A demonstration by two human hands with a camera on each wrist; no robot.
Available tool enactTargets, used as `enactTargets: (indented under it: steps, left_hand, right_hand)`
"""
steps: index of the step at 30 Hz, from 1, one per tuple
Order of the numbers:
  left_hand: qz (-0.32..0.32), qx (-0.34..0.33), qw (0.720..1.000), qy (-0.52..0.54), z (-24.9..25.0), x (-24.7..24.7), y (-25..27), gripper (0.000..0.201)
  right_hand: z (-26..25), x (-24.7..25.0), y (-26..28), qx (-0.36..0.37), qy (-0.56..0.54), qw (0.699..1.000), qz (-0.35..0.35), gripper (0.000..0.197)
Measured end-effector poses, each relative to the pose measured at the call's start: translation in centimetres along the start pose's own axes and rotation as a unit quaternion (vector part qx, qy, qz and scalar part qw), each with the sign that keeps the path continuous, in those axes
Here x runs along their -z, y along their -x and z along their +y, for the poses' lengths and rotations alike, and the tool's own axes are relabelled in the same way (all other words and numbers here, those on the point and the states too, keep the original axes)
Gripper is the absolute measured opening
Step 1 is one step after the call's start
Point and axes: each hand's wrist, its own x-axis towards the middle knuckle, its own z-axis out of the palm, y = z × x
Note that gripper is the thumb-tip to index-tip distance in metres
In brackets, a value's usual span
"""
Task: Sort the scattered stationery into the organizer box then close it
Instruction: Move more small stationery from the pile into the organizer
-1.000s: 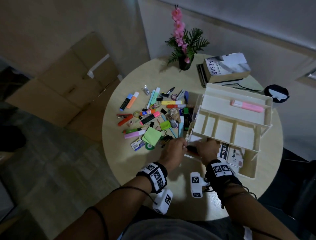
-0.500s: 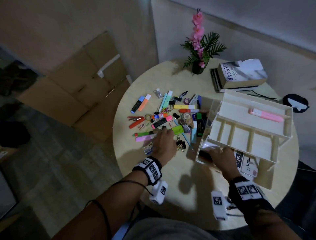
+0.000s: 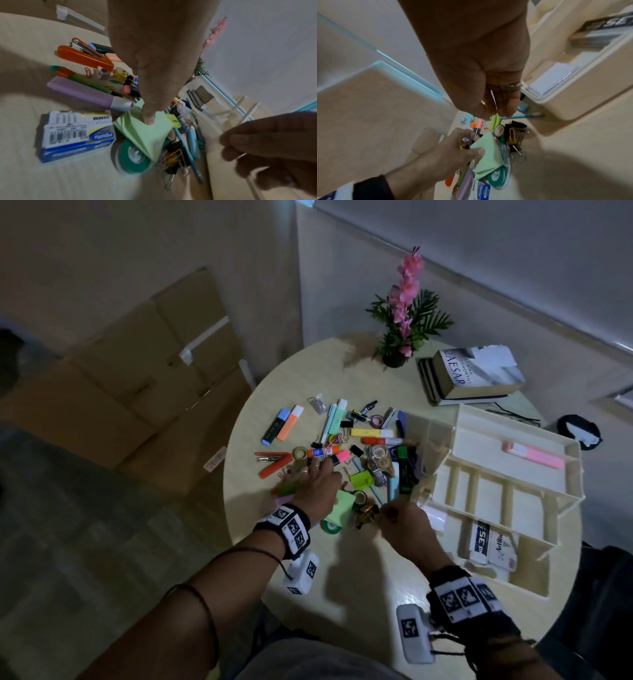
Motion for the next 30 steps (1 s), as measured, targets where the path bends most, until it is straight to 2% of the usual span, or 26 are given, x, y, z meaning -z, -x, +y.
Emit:
enactTargets:
  steps: [1, 5, 8, 9, 11, 13, 16, 18, 20, 25, 30]
  left_hand:
    - [-0.006, 0.000, 0.998, 0.055, -0.5, 0.3, -0.2, 0.025]
    - [-0.056, -0.012, 0.967, 0.248, -1.8, 2.1, -0.8, 0.014]
    - [-0.070, -0.048, 0.946, 0.314, -1.7, 2.9, -1.5, 0.013]
    - [-0.077, -0.059, 0.938, 0.333, -1.5, 3.2, -1.8, 0.013]
    - [-0.081, -0.072, 0.926, 0.361, -1.1, 3.5, -2.7, 0.012]
    - [-0.059, -0.067, 0.943, 0.319, -0.7, 3.4, -3.6, 0.016]
    - [-0.002, -0.079, 0.987, 0.143, 0.3, 2.1, -4.9, 0.030]
    - [0.025, -0.082, 0.995, 0.053, 1.0, 1.3, -5.3, 0.036]
    - [0.039, -0.079, 0.996, 0.008, 1.5, 0.6, -5.5, 0.036]
    - [0.057, -0.042, 0.997, 0.020, 2.3, -0.7, -5.8, 0.040]
    - [0.026, 0.001, 0.998, 0.063, 3.0, 0.0, -6.1, 0.029]
  right_hand:
    - [-0.5, -0.6, -0.3, -0.006, -0.012, 1.000, 0.007, 0.011]
    - [-1.7, -2.3, -0.9, -0.014, -0.089, 0.996, 0.026, 0.034]
    - [-1.8, -2.7, -0.3, -0.016, -0.117, 0.993, -0.003, 0.023]
    - [-1.5, -2.8, 0.0, -0.018, -0.149, 0.989, -0.002, 0.026]
    - [-1.2, -2.2, 0.9, -0.044, -0.244, 0.969, 0.006, 0.017]
    - [-0.5, -1.4, 2.1, -0.069, -0.298, 0.952, 0.027, 0.013]
    - [1.8, -0.4, 3.8, -0.097, -0.296, 0.947, 0.075, 0.020]
    - [3.4, 0.2, 5.2, -0.113, -0.309, 0.940, 0.091, 0.017]
    - [4.7, 0.7, 6.6, -0.128, -0.314, 0.935, 0.102, 0.014]
    - [6.7, 1.0, 9.1, -0.151, -0.341, 0.918, 0.133, 0.012]
    - [7.4, 0.8, 9.7, -0.158, -0.355, 0.912, 0.133, 0.015]
